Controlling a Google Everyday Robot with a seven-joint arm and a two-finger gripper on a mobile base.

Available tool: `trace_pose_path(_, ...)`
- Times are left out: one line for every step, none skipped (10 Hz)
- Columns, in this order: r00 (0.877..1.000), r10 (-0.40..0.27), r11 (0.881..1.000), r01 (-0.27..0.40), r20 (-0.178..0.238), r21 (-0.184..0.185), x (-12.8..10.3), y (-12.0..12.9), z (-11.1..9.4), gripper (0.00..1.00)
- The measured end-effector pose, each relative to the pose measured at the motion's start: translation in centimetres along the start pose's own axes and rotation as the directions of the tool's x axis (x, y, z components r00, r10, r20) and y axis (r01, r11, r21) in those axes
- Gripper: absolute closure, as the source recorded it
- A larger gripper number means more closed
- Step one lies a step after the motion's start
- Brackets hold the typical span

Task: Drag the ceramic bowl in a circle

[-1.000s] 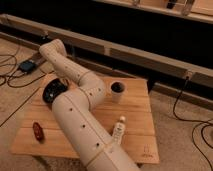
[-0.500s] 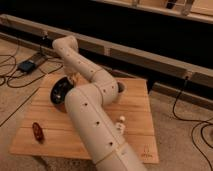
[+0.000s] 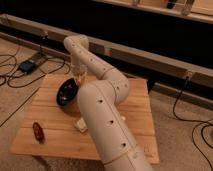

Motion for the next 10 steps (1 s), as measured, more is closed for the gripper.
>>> trace_pose_path(1.000, -0.005, 1.000, 0.005, 0.009, 0.006, -0.33, -0.17, 0.23, 0.87)
trace_pose_path(1.000, -0.007, 1.000, 0.007, 0.009, 0.007, -0.31, -0.29, 0.19, 0.87)
trace_pose_path(1.000, -0.008, 1.000, 0.008, 0.009, 0.006, -0.30, -0.39, 0.23, 0.87)
trace_pose_path(1.000, -0.008, 1.000, 0.008, 0.009, 0.006, -0.31, -0.38, 0.23, 0.87)
trace_pose_path(1.000, -0.007, 1.000, 0.007, 0.009, 0.006, -0.32, -0.30, 0.21, 0.87)
trace_pose_path(1.000, -0.007, 1.000, 0.007, 0.009, 0.006, -0.31, -0.34, 0.22, 0.87)
trace_pose_path(1.000, -0.008, 1.000, 0.008, 0.009, 0.006, -0.31, -0.38, 0.22, 0.87)
trace_pose_path(1.000, -0.007, 1.000, 0.007, 0.009, 0.006, -0.32, -0.33, 0.22, 0.87)
trace_pose_path(1.000, -0.007, 1.000, 0.007, 0.009, 0.006, -0.32, -0.30, 0.22, 0.87)
trace_pose_path(1.000, -0.007, 1.000, 0.007, 0.009, 0.006, -0.32, -0.29, 0.22, 0.87)
